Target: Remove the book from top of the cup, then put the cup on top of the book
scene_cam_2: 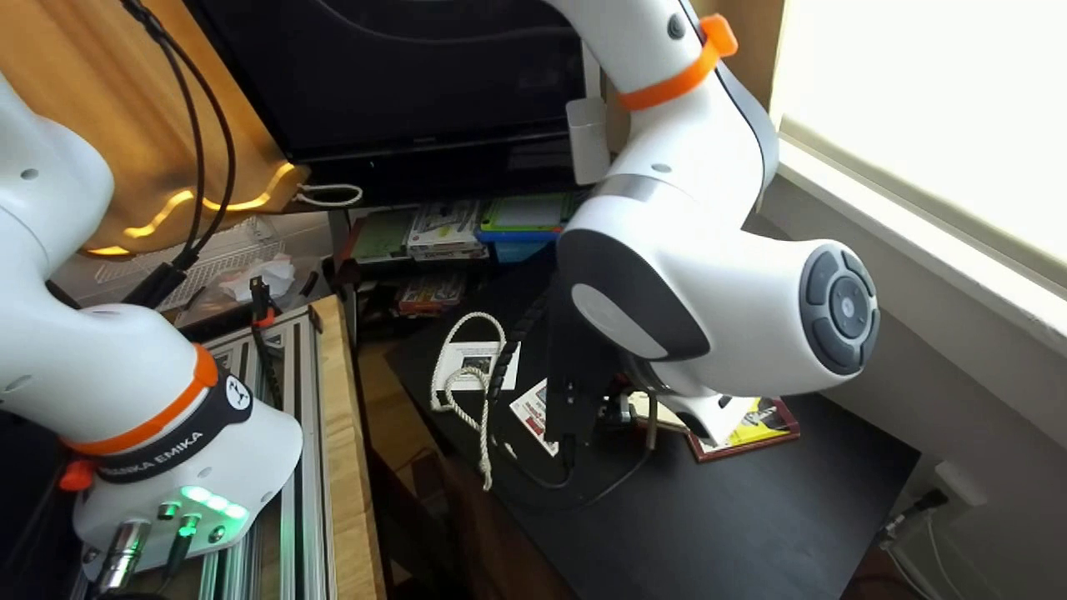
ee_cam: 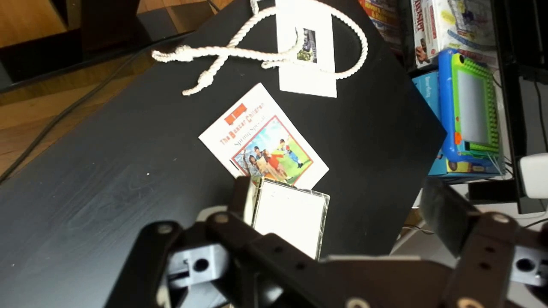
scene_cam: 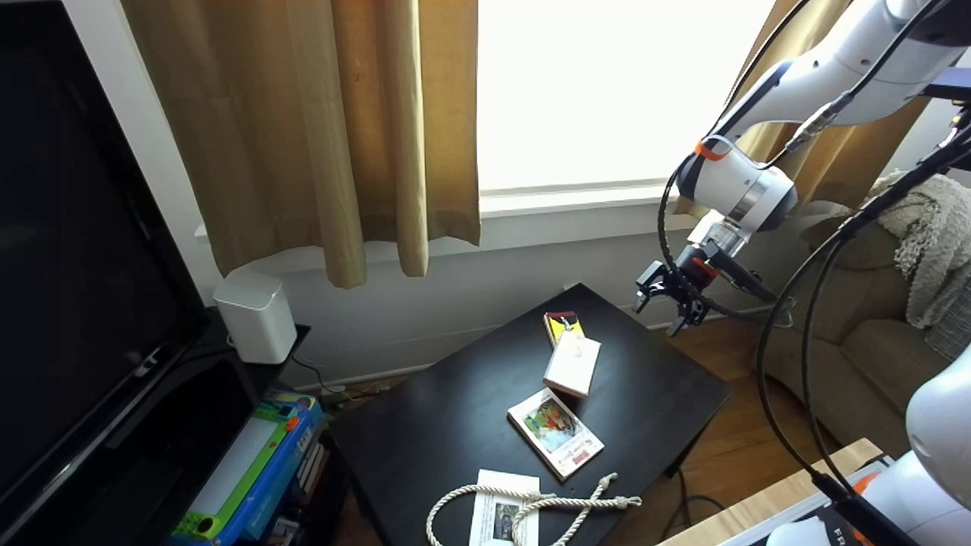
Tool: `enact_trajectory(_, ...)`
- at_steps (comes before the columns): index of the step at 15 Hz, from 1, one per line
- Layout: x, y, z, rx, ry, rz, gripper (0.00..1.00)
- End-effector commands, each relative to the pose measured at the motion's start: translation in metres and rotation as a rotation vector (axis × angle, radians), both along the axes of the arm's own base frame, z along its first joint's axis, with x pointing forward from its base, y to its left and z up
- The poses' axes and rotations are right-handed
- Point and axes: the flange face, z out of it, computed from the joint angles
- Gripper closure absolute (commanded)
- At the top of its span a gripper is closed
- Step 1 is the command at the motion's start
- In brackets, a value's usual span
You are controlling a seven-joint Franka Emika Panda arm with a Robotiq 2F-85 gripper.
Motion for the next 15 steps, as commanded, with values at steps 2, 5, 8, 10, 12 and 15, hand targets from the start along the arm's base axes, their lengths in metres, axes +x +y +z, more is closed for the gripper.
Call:
enact_trajectory(2,0.037,-0.001,-0.066,0.02,0.035,0.024,0.0)
enact_trajectory(5,0.056,-0.003,-0.099,0.036,0.015,0.015,0.0)
enact_trajectory(8,0.069,-0.011,-0.129,0.031,-0.023,0.021,0.0)
enact_trajectory(10,0.074,-0.016,-0.145,0.052,-0.036,0.033,0.0)
enact_trajectory(12,0.071,-0.011,-0.133,0.026,-0.018,0.032,0.0)
enact_trajectory(15,0.074,-0.015,-0.144,0.034,-0.026,0.03,0.0)
